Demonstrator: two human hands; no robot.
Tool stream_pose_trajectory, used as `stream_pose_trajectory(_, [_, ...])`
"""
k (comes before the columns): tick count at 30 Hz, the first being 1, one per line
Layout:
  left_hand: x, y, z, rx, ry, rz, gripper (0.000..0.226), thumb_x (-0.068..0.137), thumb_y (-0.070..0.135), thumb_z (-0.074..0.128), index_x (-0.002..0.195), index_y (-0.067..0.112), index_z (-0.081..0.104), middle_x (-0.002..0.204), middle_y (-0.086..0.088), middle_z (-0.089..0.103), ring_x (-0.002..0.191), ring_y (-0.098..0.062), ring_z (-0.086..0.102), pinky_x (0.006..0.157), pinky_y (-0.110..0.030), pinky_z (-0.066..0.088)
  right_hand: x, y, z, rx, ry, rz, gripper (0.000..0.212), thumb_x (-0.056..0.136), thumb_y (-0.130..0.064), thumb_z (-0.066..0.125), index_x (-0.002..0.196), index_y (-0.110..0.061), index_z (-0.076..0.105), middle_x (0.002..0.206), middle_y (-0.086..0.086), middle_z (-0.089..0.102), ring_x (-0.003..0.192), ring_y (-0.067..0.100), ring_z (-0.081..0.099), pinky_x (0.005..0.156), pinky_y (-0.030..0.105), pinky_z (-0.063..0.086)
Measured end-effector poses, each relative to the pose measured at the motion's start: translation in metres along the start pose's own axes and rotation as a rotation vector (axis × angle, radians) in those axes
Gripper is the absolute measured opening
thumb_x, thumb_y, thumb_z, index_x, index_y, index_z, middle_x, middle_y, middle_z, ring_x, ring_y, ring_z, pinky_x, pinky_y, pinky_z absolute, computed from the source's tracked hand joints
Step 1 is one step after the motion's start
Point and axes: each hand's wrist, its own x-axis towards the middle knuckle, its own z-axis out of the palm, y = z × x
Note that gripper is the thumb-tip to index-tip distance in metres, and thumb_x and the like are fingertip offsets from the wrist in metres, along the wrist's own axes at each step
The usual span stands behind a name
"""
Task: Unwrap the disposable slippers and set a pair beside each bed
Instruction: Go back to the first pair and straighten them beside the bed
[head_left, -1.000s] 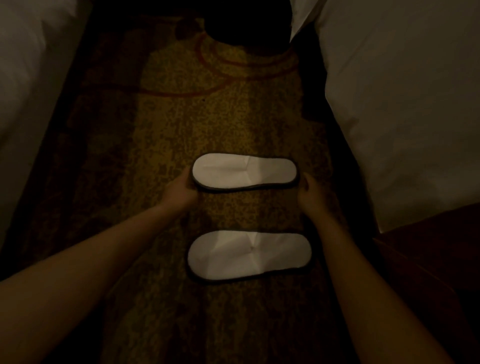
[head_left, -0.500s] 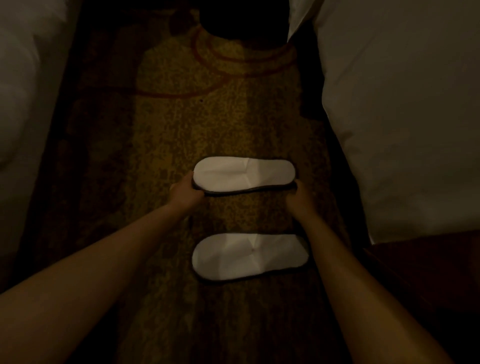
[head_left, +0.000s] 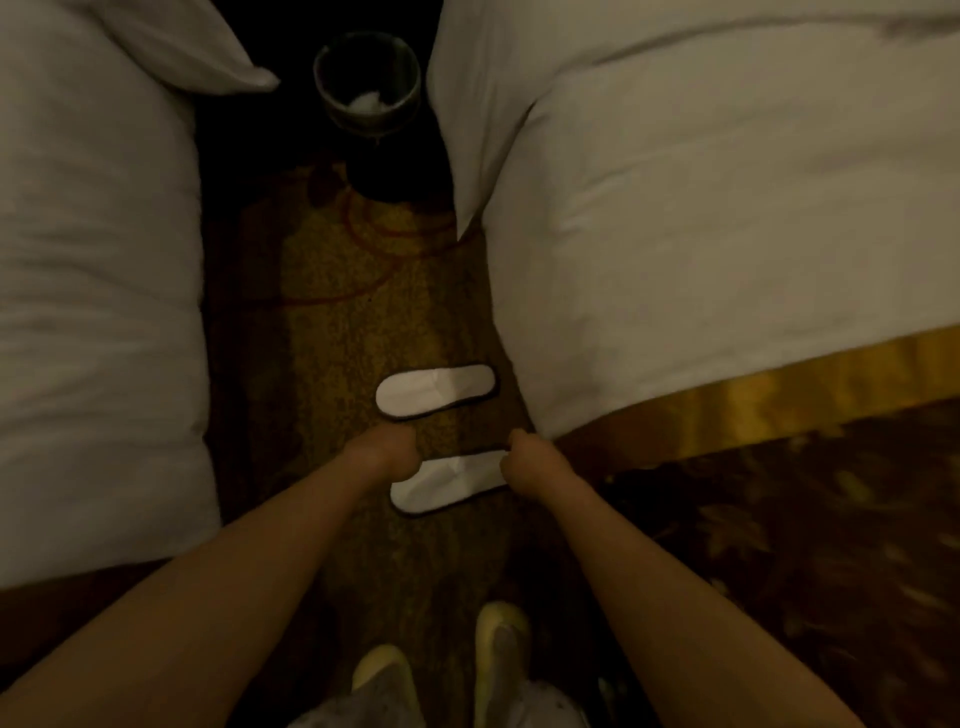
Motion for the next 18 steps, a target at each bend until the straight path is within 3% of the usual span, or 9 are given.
stream_pose_trajectory(3, [-0.077,0.043,-0.035,0.017,0.008,0.016,0.032,0.097,0.017,0.037,0.118,0.003,0.057,0.127,-0.015,0.057,0.115,-0.028,0.055,0.095,-0.032,0.045,-0.080,-0.007,-0.044,0.034,0.056,-0.035,0.030,0.095,-0.015,0.039,0.120,-0.002,0.050,0.125,0.019,0.054,0.110,0.032,0.054,0.088,0.037,0.047])
stream_pose_trajectory(5, [-0.127,0.072,-0.052,-0.001,0.056,0.024,0.034,0.098,0.018,0.037,0.122,0.002,0.054,0.128,-0.014,0.056,0.118,-0.028,0.053,0.090,-0.029,0.043,-0.131,-0.007,-0.068,0.068,0.094,-0.039,0.027,0.095,-0.017,0.040,0.115,-0.002,0.051,0.120,0.018,0.056,0.106,0.031,0.056,0.080,0.034,0.046])
stream_pose_trajectory(8, [-0.187,0.109,-0.069,0.035,0.100,0.081,0.034,0.098,0.017,0.036,0.124,0.003,0.053,0.130,-0.015,0.056,0.112,-0.024,0.054,0.066,-0.020,0.037,-0.199,-0.002,-0.094,0.095,0.166,-0.041,0.030,0.096,-0.019,0.040,0.119,-0.002,0.050,0.122,0.017,0.056,0.108,0.031,0.055,0.081,0.034,0.046])
stream_pose_trajectory(9, [-0.205,0.119,-0.071,0.064,0.123,0.090,0.034,0.097,0.017,0.038,0.123,0.004,0.055,0.129,-0.014,0.057,0.110,-0.023,0.055,0.068,-0.020,0.040,-0.220,0.002,-0.099,0.091,0.190,-0.028,0.033,0.096,-0.021,0.039,0.123,-0.003,0.047,0.125,0.017,0.054,0.111,0.032,0.054,0.086,0.037,0.047])
stream_pose_trajectory(12, [-0.256,0.149,-0.071,0.116,0.210,0.121,0.034,0.092,0.019,0.044,0.122,0.008,0.056,0.127,-0.013,0.059,0.116,-0.028,0.056,0.093,-0.033,0.046,-0.278,0.019,-0.105,0.094,0.270,0.009,0.039,0.097,-0.028,0.037,0.129,-0.005,0.042,0.130,0.016,0.051,0.116,0.033,0.050,0.095,0.046,0.047])
stream_pose_trajectory(15, [-0.300,0.174,-0.058,0.248,0.210,0.215,0.032,0.093,0.018,0.043,0.119,0.007,0.058,0.126,-0.014,0.059,0.115,-0.029,0.056,0.092,-0.034,0.045,-0.332,0.044,-0.094,0.174,0.326,0.051,0.041,0.098,-0.029,0.038,0.130,-0.004,0.042,0.129,0.017,0.051,0.116,0.032,0.051,0.096,0.044,0.046])
stream_pose_trajectory(18, [-0.341,0.197,-0.032,0.412,0.114,0.359,0.031,0.095,0.017,0.038,0.114,0.005,0.059,0.116,-0.012,0.059,0.104,-0.028,0.058,0.080,-0.034,0.045,-0.388,0.077,-0.070,0.277,0.351,0.115,0.041,0.097,-0.030,0.040,0.130,-0.006,0.042,0.129,0.015,0.051,0.113,0.029,0.052,0.095,0.039,0.047])
